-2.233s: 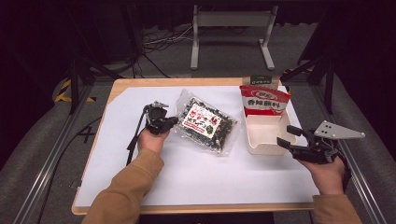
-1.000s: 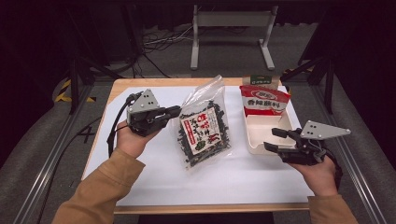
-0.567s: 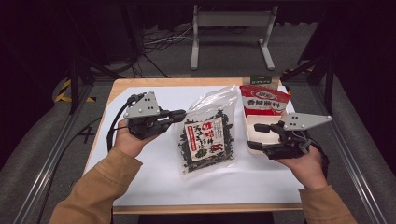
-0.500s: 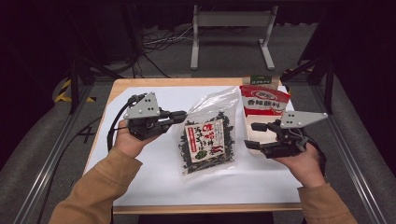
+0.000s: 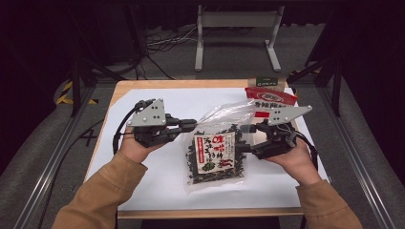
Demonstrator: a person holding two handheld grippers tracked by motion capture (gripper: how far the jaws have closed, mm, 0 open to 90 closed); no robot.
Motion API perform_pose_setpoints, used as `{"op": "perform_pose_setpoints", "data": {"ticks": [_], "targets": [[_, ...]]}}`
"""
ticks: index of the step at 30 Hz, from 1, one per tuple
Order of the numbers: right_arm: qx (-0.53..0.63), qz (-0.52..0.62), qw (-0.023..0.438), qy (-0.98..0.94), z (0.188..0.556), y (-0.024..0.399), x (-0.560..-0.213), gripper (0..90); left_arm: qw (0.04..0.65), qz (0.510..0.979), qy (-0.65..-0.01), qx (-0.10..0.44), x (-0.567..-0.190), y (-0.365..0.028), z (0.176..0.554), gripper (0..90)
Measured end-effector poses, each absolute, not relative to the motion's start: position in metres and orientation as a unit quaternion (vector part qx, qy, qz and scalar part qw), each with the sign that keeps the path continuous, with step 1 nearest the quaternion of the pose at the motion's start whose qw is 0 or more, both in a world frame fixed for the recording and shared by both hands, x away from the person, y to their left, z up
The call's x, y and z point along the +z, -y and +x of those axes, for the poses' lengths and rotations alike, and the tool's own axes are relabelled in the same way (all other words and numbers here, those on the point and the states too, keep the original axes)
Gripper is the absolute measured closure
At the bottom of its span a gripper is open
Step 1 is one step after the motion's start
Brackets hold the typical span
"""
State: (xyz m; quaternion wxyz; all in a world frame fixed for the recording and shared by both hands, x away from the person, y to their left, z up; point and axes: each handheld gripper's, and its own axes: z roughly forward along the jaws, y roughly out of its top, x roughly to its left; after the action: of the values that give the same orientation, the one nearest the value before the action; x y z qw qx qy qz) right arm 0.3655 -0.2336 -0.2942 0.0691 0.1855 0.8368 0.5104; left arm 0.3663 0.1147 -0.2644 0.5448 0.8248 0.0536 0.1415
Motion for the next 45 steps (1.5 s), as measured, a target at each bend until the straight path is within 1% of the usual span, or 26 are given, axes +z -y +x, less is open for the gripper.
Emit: {"op": "perform_pose_setpoints", "data": {"ticks": [6, 10, 12, 13, 14, 15, 18, 22, 30, 31, 34, 37, 38, 39, 42, 45], "targets": [[0.506, 0.176, 0.057, -0.843, 0.369, 0.224, -0.296, 32.7, 0.545, 0.826, -0.043, 0.136, -0.265, -0.110, 0.365, 86.1], [0.501, 0.170, 0.050, -0.847, 0.369, 0.219, -0.298, 37.0, 0.547, 0.826, -0.043, 0.130, -0.265, -0.109, 0.365, 86.1], [0.500, 0.168, 0.041, -0.848, 0.370, 0.218, -0.298, 42.9, 0.548, 0.826, -0.045, 0.125, -0.264, -0.110, 0.365, 86.1], [0.498, 0.165, 0.034, -0.851, 0.370, 0.217, -0.298, 48.8, 0.549, 0.825, -0.045, 0.123, -0.265, -0.110, 0.365, 86.0], [0.492, 0.161, 0.025, -0.855, 0.369, 0.216, -0.297, 57.7, 0.550, 0.825, -0.044, 0.121, -0.265, -0.109, 0.365, 86.0], [0.485, 0.159, 0.018, -0.859, 0.368, 0.215, -0.296, 62.4, 0.550, 0.825, -0.043, 0.122, -0.265, -0.109, 0.365, 85.9], [0.467, 0.155, 0.020, -0.870, 0.366, 0.211, -0.294, 71.5, 0.551, 0.825, -0.041, 0.121, -0.264, -0.109, 0.365, 85.6], [0.461, 0.150, 0.027, -0.874, 0.364, 0.209, -0.292, 74.0, 0.553, 0.824, -0.047, 0.111, -0.265, -0.110, 0.366, 85.5], [0.457, 0.152, 0.025, -0.876, 0.363, 0.208, -0.291, 74.9, 0.559, 0.821, -0.043, 0.107, -0.266, -0.113, 0.369, 84.2], [0.459, 0.158, 0.017, -0.874, 0.362, 0.208, -0.290, 75.2, 0.567, 0.817, -0.043, 0.099, -0.266, -0.115, 0.371, 81.7], [0.459, 0.157, 0.019, -0.874, 0.361, 0.207, -0.288, 75.3, 0.576, 0.812, -0.046, 0.084, -0.265, -0.118, 0.372, 77.4], [0.456, 0.156, 0.019, -0.876, 0.360, 0.207, -0.287, 75.4, 0.592, 0.802, -0.050, 0.058, -0.264, -0.123, 0.376, 64.6], [0.455, 0.157, 0.019, -0.876, 0.360, 0.207, -0.287, 75.4, 0.596, 0.800, -0.050, 0.049, -0.264, -0.125, 0.377, 57.4], [0.454, 0.158, 0.018, -0.877, 0.359, 0.208, -0.286, 75.4, 0.599, 0.798, -0.053, 0.045, -0.264, -0.126, 0.378, 53.1], [0.451, 0.159, 0.022, -0.878, 0.359, 0.209, -0.285, 75.4, 0.601, 0.796, -0.056, 0.040, -0.264, -0.132, 0.379, 44.4], [0.446, 0.160, 0.030, -0.880, 0.358, 0.212, -0.282, 75.3, 0.600, 0.796, -0.064, 0.043, -0.265, -0.135, 0.377, 40.2]]}}
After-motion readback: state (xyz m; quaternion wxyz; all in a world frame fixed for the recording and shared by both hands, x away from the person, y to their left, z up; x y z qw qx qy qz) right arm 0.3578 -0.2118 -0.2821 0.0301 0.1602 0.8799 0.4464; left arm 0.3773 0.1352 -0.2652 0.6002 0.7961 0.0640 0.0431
